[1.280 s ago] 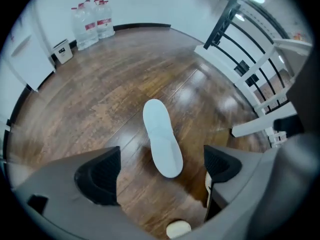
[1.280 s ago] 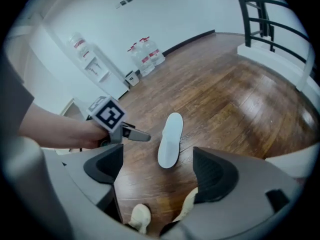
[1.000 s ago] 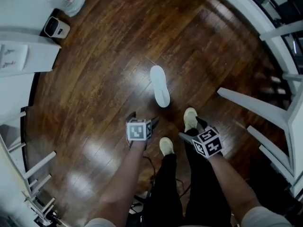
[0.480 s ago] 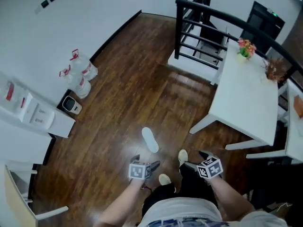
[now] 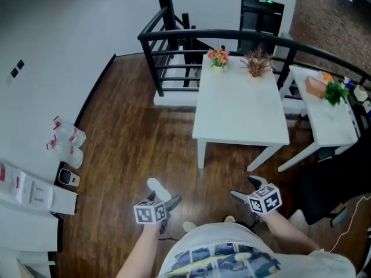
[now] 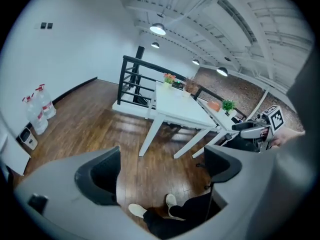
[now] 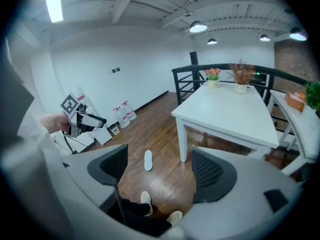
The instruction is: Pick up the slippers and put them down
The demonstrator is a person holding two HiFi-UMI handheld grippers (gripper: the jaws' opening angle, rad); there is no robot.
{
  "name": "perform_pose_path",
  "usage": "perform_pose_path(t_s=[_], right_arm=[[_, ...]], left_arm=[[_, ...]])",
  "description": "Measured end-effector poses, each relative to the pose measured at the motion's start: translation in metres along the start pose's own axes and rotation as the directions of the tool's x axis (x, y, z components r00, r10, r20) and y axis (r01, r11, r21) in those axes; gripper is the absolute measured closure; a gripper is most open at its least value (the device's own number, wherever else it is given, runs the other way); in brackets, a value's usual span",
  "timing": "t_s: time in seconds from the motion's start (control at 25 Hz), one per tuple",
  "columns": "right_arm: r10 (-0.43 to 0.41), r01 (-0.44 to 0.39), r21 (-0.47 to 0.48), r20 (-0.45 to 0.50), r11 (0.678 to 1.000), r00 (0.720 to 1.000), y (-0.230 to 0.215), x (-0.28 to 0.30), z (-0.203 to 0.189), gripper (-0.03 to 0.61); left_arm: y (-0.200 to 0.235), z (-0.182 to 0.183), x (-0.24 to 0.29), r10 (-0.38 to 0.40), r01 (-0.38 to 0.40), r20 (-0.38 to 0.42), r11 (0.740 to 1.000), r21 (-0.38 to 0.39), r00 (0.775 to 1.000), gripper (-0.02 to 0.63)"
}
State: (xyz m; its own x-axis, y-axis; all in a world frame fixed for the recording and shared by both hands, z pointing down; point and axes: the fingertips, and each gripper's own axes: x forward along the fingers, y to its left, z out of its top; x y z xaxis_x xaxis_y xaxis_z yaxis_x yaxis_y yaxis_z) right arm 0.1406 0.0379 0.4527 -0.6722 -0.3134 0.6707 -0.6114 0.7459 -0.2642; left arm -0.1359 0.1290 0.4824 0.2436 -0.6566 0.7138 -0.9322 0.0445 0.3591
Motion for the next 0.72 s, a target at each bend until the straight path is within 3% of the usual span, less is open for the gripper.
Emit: perform_pose_path(t_s=[0.28, 0.52, 0.72], right_arm=[[-0.092, 0.091, 0.019, 0.085, 0.996, 0.992, -0.107, -0.088, -0.009, 0.198], [-0.116, 0.12, -0.006, 0.18, 0.993, 0.977, -0.147, -0.145, -0.005, 0.213], [-0.136, 0.14, -0.009, 0.187, 0.99, 0.973, -0.165, -0.168, -0.021, 0.213]], left_arm=[[-0.129, 0.037, 0.054, -0.051, 0.05, 0.004, 0.995, 0.084, 0.999, 0.094], [-0.219, 0.044, 0.078, -0.089, 0.086, 0.012, 0.982, 0.166, 0.996, 0.092], [-0.255, 0.039, 0.089, -0.102, 0.104, -0.019, 0.975, 0.197, 0.995, 0.092]])
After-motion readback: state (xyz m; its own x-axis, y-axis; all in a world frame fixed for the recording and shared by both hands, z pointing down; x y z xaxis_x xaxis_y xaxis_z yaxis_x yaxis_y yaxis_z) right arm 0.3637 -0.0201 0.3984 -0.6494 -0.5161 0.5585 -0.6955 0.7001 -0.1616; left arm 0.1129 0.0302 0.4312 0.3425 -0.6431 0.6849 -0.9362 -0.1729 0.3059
